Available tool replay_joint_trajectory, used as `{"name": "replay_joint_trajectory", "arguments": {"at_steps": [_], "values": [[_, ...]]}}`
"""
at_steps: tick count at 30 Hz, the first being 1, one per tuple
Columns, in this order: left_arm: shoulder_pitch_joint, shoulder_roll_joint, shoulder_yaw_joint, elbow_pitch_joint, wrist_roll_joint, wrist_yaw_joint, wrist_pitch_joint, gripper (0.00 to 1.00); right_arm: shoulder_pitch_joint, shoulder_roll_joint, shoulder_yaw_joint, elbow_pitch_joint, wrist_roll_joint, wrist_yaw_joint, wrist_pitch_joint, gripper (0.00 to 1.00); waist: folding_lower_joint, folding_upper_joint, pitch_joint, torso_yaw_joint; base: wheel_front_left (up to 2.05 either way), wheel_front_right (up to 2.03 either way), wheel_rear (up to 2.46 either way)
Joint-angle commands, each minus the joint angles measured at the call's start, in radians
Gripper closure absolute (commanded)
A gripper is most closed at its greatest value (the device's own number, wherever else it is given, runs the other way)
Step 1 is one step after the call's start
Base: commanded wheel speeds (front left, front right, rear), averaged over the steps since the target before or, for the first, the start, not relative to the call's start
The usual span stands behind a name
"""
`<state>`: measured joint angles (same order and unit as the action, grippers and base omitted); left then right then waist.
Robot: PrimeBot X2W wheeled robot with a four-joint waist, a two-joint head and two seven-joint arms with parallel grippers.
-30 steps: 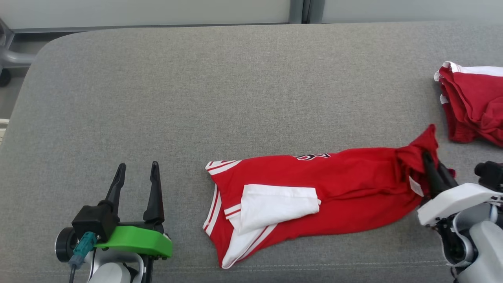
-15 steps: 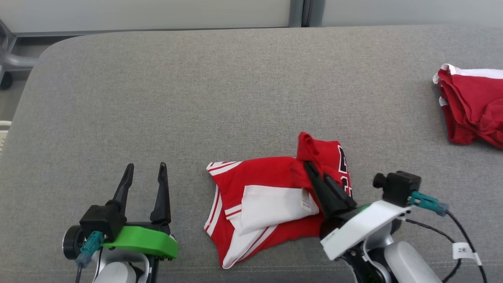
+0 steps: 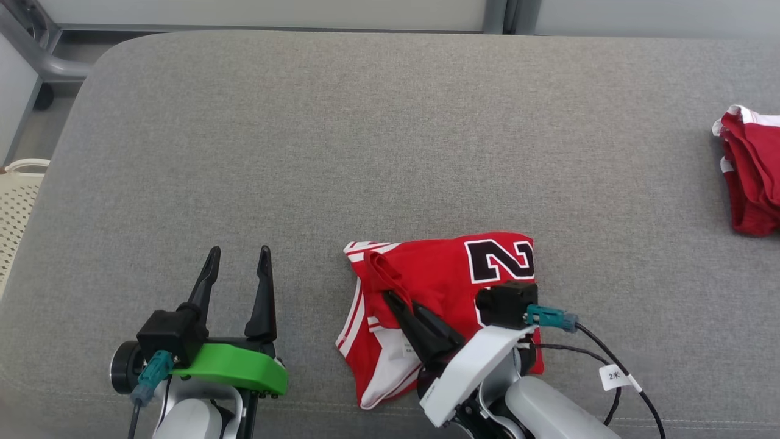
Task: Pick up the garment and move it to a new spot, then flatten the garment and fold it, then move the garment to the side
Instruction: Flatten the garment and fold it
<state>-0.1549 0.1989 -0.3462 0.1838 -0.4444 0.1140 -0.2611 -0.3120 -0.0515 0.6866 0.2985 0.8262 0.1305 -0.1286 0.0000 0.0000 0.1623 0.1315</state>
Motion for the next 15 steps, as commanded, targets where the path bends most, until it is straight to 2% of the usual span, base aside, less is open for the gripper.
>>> {"name": "replay_joint_trajectory", "arguments": {"at_steps": [1, 5, 6, 7, 8, 12, 15], "values": [[-0.016, -0.004, 0.002, 0.003, 0.008, -0.004, -0.004, 0.00, -0.021, -0.001, 0.017, 0.019, 0.022, 0.000, -0.011, 1.00, 0.0000, 0.0000, 0.007, 0.006, 0.00, 0.00, 0.00], [-0.025, -0.011, 0.003, 0.009, 0.013, -0.012, -0.004, 0.00, -0.067, -0.002, 0.074, 0.093, 0.074, 0.000, -0.041, 0.99, 0.0000, 0.0000, 0.014, 0.009, 0.00, 0.00, 0.00], [-0.026, -0.013, 0.003, 0.011, 0.015, -0.014, -0.004, 0.00, -0.076, -0.002, 0.087, 0.110, 0.089, 0.000, -0.050, 0.63, 0.0000, 0.0000, 0.016, 0.010, 0.00, 0.00, 0.00], [-0.029, -0.014, 0.003, 0.013, 0.016, -0.016, -0.004, 0.00, -0.088, 0.000, 0.093, 0.116, 0.110, 0.000, -0.066, 0.15, 0.0000, 0.0000, 0.018, 0.011, 0.00, 0.00, 0.00], [-0.031, -0.015, 0.004, 0.014, 0.018, -0.019, -0.004, 0.00, -0.099, -0.001, 0.101, 0.130, 0.125, 0.000, -0.076, 0.00, 0.0000, 0.0000, 0.020, 0.011, 0.00, 0.00, 0.00], [-0.032, -0.020, 0.005, 0.020, 0.025, -0.026, -0.004, 0.00, -0.138, -0.001, 0.134, 0.167, 0.157, 0.000, -0.115, 0.00, 0.0000, 0.0000, 0.026, 0.010, 0.00, 0.00, 0.00], [-0.035, -0.024, 0.009, 0.022, 0.028, -0.029, -0.004, 0.00, -0.169, -0.001, 0.138, 0.149, 0.181, 0.000, -0.131, 0.00, 0.0000, 0.0000, 0.031, 0.008, 0.00, 0.00, 0.00]]}}
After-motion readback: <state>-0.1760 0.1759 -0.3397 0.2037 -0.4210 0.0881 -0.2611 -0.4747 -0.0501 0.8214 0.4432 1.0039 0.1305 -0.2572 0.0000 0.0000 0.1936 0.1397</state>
